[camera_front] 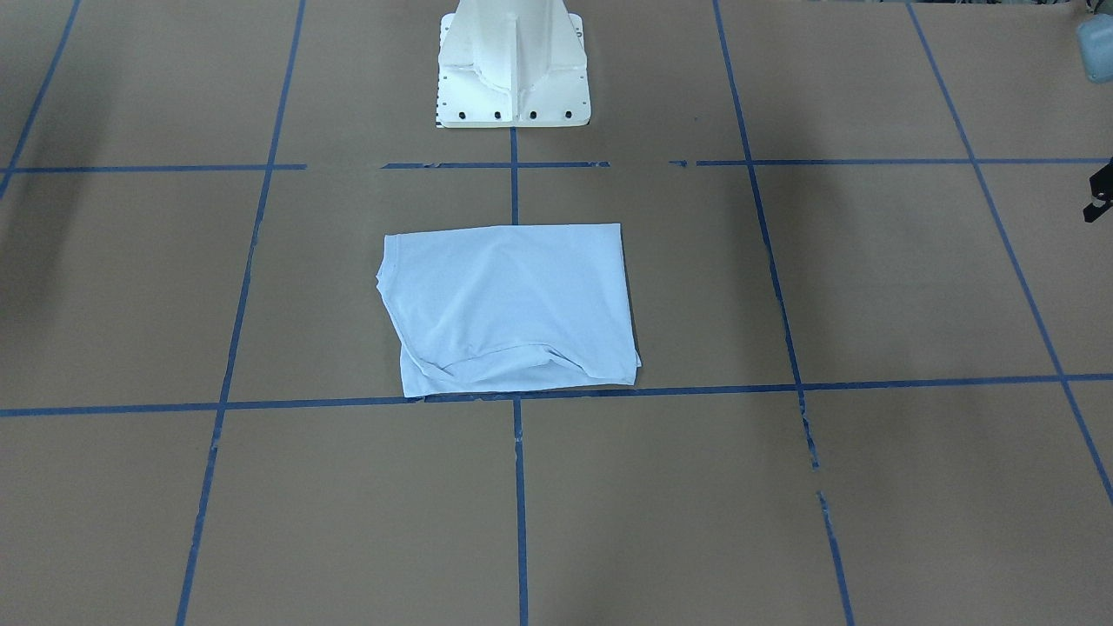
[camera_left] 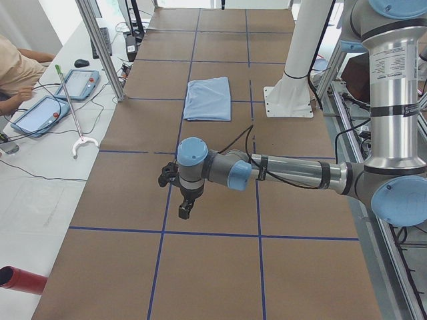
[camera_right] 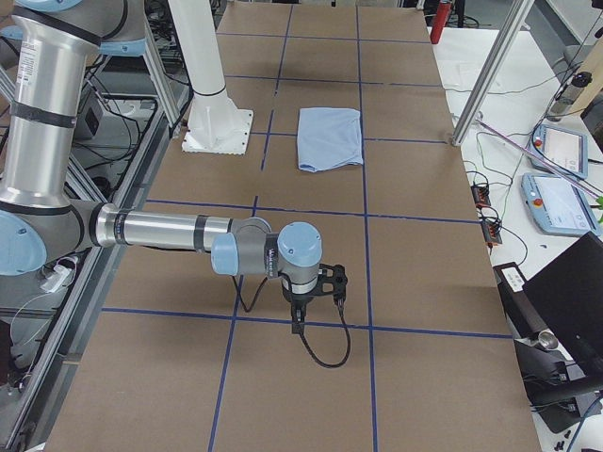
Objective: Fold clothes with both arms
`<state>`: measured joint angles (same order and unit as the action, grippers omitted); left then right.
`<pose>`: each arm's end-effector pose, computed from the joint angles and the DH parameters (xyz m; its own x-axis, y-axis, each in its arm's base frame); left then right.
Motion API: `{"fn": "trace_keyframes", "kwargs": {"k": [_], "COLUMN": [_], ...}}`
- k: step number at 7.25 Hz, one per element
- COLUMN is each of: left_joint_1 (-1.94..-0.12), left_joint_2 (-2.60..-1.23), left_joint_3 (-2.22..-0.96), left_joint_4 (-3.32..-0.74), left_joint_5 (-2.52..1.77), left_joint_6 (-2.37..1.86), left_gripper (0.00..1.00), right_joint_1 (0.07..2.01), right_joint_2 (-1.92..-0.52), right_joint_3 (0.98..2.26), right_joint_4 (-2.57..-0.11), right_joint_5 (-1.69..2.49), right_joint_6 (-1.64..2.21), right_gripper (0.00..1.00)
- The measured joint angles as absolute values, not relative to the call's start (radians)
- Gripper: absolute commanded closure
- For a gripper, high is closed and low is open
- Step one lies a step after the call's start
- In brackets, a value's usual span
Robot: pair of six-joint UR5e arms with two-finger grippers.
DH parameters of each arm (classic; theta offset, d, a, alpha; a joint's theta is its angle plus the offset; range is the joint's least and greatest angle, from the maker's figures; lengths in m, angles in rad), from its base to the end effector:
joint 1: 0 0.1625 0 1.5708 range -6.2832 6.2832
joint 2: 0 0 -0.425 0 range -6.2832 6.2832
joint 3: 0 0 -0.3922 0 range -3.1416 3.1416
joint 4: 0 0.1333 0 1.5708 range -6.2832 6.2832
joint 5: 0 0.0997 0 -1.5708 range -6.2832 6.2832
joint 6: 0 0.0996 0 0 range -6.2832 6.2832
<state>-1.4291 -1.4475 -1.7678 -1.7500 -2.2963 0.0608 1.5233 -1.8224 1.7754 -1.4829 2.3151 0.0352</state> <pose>-0.0024 -0.4590 0.6026 0.7076 0.3278 -0.6260 -0.1801 0.9403 0.2888 0.0473 -0.3913 0.6617 0.7346 -0.0274 0.6779 0.0216 0.9996 0.0170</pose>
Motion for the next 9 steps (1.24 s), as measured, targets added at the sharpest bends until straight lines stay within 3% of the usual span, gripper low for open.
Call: {"fn": "trace_keyframes", "kwargs": {"k": [9], "left_joint_1": [-1.578], "left_joint_2": [-1.392], "left_joint_3": [-1.768], "left_joint_4": [-1.583], "left_joint_5": [-2.369], "left_joint_6": [0.194], "left_gripper": [0.0], "right_joint_1": [1.523], "right_joint_2": [-1.82], "right_joint_3": [1.78], "right_joint_4": [-1.487], "right_joint_5": [2.31], "right_joint_6": [0.042], "right_gripper": [0.0]}}
